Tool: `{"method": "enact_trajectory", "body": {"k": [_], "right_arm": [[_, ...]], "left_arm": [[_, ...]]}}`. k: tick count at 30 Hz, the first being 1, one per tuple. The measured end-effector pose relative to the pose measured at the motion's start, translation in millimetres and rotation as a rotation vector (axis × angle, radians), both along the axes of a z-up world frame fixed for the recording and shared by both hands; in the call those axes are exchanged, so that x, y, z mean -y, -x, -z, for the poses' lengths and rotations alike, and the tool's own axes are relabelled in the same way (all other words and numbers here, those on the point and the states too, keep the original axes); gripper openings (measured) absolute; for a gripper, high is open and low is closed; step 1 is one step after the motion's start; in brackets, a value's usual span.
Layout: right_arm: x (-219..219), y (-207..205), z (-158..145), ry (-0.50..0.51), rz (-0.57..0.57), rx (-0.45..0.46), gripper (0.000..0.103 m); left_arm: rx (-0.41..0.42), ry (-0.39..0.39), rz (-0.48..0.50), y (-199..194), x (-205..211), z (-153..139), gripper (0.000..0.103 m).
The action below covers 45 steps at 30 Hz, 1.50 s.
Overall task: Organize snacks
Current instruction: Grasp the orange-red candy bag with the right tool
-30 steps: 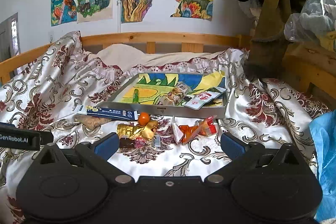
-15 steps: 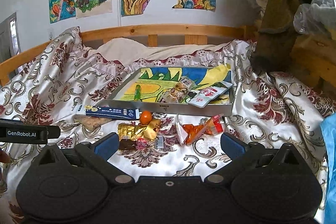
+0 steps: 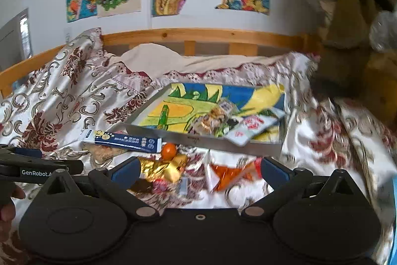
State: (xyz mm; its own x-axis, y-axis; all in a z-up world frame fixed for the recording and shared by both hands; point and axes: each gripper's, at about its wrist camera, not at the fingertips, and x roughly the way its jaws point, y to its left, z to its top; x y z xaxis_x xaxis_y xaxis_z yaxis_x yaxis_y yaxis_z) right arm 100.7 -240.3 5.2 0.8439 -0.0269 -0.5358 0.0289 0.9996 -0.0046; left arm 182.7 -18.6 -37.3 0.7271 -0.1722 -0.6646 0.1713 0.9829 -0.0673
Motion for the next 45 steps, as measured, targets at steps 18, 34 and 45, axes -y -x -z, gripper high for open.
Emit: {"method": "enact_trajectory", "body": {"k": [18,34,45], "right_arm": [[79.7,-70.7,55.9,-0.351,0.129,-0.262,0.102],[101.7,-105.7,103.9,-0.632,0.233,-0.336,0.084],[76.3,-127.2,110.7,-0.501,0.122,-0.35,0.048]], "left_arm": [[0.035,-0.081,0.311,-27.0,51.0,49.8,0.103],[0.041,-0.064,0.52,-47.8,69.4,58.6,0.094],[-0.06,-0.016,0.574,-58.0,68.4,62.0,0.094]]}}
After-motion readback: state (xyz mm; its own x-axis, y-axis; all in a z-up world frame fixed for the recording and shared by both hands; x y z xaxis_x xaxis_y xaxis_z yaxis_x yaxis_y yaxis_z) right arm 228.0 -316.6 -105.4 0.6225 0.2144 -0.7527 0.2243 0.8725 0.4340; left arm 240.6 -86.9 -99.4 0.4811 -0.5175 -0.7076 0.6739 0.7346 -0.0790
